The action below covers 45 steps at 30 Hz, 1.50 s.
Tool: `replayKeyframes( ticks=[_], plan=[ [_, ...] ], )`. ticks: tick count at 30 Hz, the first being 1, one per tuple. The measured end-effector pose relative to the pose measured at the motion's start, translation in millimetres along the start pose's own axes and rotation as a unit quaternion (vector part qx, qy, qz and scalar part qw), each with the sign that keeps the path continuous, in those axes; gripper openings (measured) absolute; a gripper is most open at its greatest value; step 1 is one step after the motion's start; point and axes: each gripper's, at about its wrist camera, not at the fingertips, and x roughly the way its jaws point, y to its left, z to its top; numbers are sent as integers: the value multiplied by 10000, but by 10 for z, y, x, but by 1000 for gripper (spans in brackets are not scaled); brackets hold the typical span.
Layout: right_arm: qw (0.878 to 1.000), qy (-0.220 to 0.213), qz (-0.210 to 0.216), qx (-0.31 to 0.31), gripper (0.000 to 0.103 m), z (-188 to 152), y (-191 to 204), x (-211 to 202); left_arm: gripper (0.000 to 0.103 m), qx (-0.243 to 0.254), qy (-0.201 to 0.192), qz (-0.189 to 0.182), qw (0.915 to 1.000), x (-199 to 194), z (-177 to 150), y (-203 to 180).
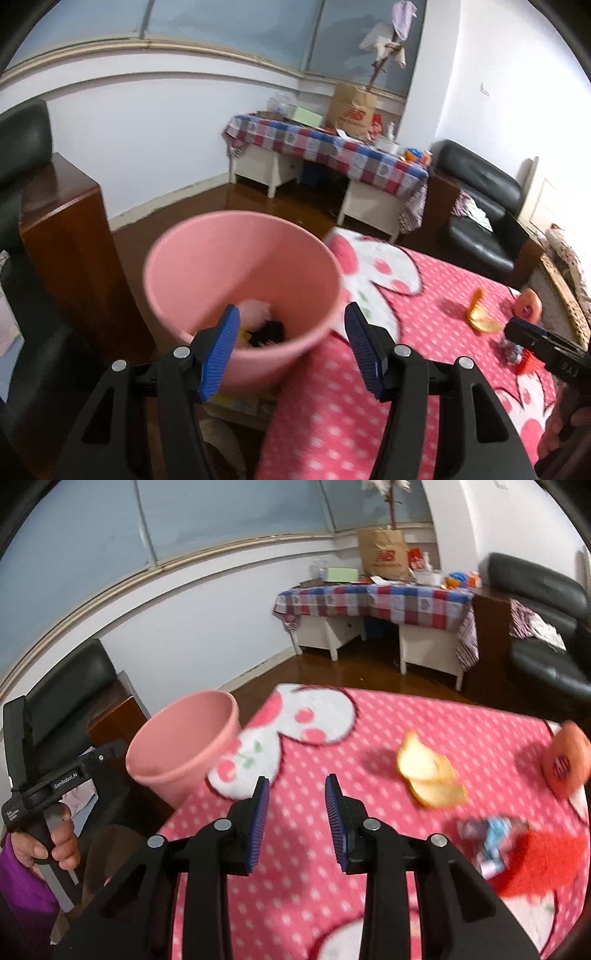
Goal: Collect trash
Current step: 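Bring both open tools back over the remaining trash, then grasp the orange peel with the left tool while the right tool grasps the red foam net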
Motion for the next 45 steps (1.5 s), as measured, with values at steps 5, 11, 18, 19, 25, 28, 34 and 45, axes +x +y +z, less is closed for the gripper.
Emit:
replayKeyframes(
  ticks=[5, 11, 18, 19, 25, 28, 34, 45],
  plan=[
    [9998, 36, -113, 132, 32, -202, -169, -133, 58, 336, 288, -309, 9985, 66, -215, -452],
    [9986, -78, -392, 356, 32, -393, -443, -395, 58, 851, 466, -651, 9932, 138, -336, -969],
    [9935, -131, -745, 848, 32, -607, -830, -611, 58, 1292, 552, -1028, 9847, 221, -403, -1497],
    [9927, -135, -793, 897, 32, -632, -870, -634, 58, 1360, 566, -1064, 9833, 239, -416, -1560],
    [9865, -271, -1037, 1240, 32, -754, -1156, -795, 58, 1605, 650, -1224, 9773, 346, -450, -1847],
    [9828, -371, -1119, 1418, 32, -781, -1283, -854, 58, 1726, 648, -1260, 9747, 406, -434, -1974],
    [9818, -378, -1016, 1561, 32, -792, -1387, -826, 58, 1971, 567, -1259, 9706, 623, -322, -2230],
    [9792, -429, -1094, 1655, 41, -692, -1534, -836, 58, 2036, 607, -1045, 9716, 1319, -114, -2587]
  ],
)
